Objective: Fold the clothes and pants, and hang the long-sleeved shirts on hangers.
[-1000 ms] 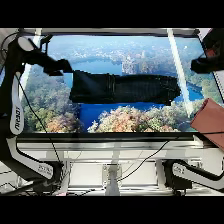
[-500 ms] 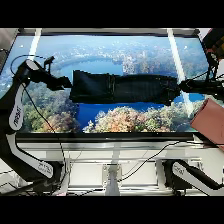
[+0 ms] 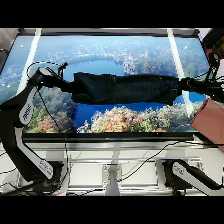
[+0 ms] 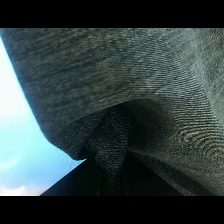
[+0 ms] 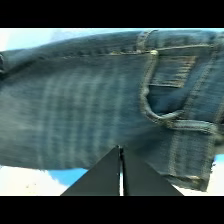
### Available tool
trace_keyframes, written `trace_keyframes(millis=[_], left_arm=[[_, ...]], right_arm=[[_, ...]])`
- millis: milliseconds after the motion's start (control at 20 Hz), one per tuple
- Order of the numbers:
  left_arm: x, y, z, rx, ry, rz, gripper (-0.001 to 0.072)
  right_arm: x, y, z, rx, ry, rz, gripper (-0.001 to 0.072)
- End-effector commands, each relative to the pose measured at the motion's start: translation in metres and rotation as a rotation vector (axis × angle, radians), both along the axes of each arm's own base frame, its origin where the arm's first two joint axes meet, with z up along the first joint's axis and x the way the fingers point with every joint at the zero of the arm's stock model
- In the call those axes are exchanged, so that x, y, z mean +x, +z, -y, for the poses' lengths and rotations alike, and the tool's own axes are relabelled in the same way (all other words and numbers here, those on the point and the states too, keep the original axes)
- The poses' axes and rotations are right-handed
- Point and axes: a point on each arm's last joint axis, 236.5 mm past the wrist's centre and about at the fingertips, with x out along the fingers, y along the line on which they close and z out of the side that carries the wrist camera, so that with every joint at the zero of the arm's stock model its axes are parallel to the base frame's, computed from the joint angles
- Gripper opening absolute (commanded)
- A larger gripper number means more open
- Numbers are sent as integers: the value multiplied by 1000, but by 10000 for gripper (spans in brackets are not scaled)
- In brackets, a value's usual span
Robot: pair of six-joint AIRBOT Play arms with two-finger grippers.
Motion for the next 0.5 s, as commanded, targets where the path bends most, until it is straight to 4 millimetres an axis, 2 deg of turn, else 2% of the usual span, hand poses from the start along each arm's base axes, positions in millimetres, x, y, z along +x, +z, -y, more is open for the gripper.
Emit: trace_keyframes(millis=[0, 100, 200, 350, 450], left_arm=[[5, 35, 21, -41, -64, 56, 35], [10, 85, 23, -35, -67, 107, 34], [6, 149, 29, -54, -38, 148, 34], [-20, 241, 46, -72, -42, 260, 34], [-40, 281, 54, -23, -78, 366, 34]], right_arm=[[6, 10, -17, 68, 5, 33, 51], [16, 21, -28, 114, -4, 77, 50], [26, 31, -43, 141, -5, 120, 51], [34, 29, -80, 211, 3, 109, 49], [38, 17, -114, 251, 28, 70, 48]])
